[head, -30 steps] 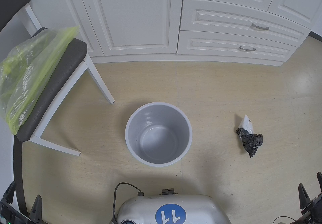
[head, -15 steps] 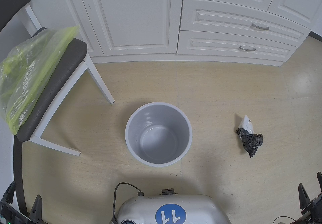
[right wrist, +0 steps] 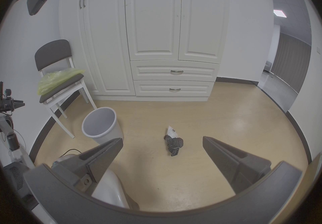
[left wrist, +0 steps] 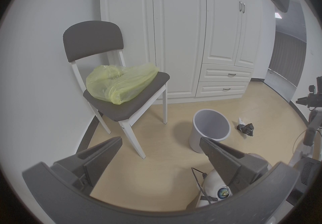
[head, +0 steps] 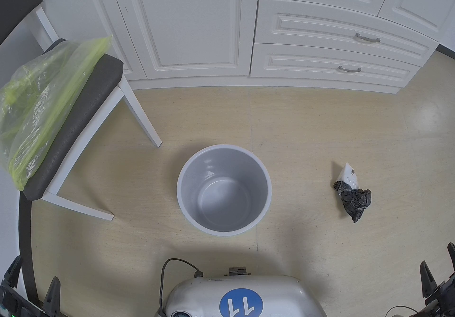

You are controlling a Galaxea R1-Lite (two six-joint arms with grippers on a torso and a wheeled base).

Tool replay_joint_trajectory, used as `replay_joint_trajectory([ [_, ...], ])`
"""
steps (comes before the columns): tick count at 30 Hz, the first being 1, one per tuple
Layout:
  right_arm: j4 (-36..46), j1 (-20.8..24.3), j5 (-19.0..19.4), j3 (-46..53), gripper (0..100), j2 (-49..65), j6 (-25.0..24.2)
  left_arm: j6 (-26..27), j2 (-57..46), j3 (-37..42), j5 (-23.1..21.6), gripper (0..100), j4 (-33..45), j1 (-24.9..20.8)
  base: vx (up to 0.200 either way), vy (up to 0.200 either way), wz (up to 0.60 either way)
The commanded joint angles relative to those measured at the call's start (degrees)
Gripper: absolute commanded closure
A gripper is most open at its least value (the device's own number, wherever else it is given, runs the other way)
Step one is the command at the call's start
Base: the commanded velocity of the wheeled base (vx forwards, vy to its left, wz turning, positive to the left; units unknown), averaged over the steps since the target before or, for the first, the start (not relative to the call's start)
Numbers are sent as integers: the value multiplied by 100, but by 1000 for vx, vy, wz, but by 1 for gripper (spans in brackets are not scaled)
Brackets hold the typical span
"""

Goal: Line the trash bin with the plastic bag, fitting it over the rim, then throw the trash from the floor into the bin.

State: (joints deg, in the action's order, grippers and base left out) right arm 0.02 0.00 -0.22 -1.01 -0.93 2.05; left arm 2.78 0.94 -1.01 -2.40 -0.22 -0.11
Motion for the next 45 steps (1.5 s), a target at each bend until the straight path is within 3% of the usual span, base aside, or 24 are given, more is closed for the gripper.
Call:
replay_joint_trajectory([
  [1,-11,-9,4,92,0,93,-3,-5,-94,101,3,0,-13,2,0,0,0],
  [4,-38,0,-22,92,0,93,-222,-568,-94,92,302,0,13,11,0,0,0],
  [6,-46,9,-31,92,0,93,-319,-673,-94,92,337,0,4,11,0,0,0],
  [11,-205,0,-4,13,0,93,-266,-594,-94,101,328,0,-4,11,0,0,0],
  [12,-706,9,83,-391,0,93,-372,-577,-94,101,337,0,-13,11,0,0,0],
  [15,-820,-9,453,-1059,0,-153,-416,-586,-94,57,319,0,-119,11,0,0,0],
  [18,-547,-167,681,-1331,0,-408,-134,-920,29,-778,47,0,-1112,-42,0,0,0],
  [19,-530,-167,690,-1340,0,-426,-117,-937,38,-830,12,0,-1121,-51,0,0,0],
  [20,-442,-237,707,-1437,0,-760,-29,-1025,302,-1375,-182,0,-1042,-138,0,0,0],
  [23,-451,-272,725,-1621,0,-1182,-20,-911,609,-1815,-164,0,-708,-279,0,0,0],
  [24,-459,-264,707,-2087,0,-2131,-73,-691,1506,-2342,100,0,31,-349,0,0,0],
  [26,-468,-272,690,-2254,0,-2421,-117,-665,1875,-2474,258,0,127,-341,0,0,0],
  [29,-591,-272,637,-2685,0,-3186,-504,-392,3290,-2694,908,0,-136,-191,0,0,0],
  [30,-591,-272,637,-2685,0,-3186,-504,-392,3290,-2694,908,0,-136,-191,0,0,0],
  [31,-732,-272,488,-2852,0,-3467,-811,30,3993,-2623,1128,0,-795,310,0,0,0],
  [34,-820,-255,171,-3080,0,-3818,-1031,803,4635,-2421,1119,0,-1982,1250,0,0,0],
  [36,-820,-246,110,-3142,0,-3924,-1057,944,4784,-2351,1119,0,-2307,1505,0,0,0],
  [37,-864,-229,66,-3230,0,-4126,-1110,1049,4942,-2202,1040,0,-2782,1962,0,0,0],
  [40,-1013,-193,66,-3221,0,-4240,-1180,1032,4960,-2087,750,0,-2852,2270,0,0,0],
  [42,-1286,-105,110,-3124,0,-4390,-1286,909,4916,-1876,-261,0,-2755,2797,0,0,0],
  [45,-1461,158,31,-2993,0,-4539,-1259,979,4933,-1824,-1149,0,-2755,3360,0,0,0],
])
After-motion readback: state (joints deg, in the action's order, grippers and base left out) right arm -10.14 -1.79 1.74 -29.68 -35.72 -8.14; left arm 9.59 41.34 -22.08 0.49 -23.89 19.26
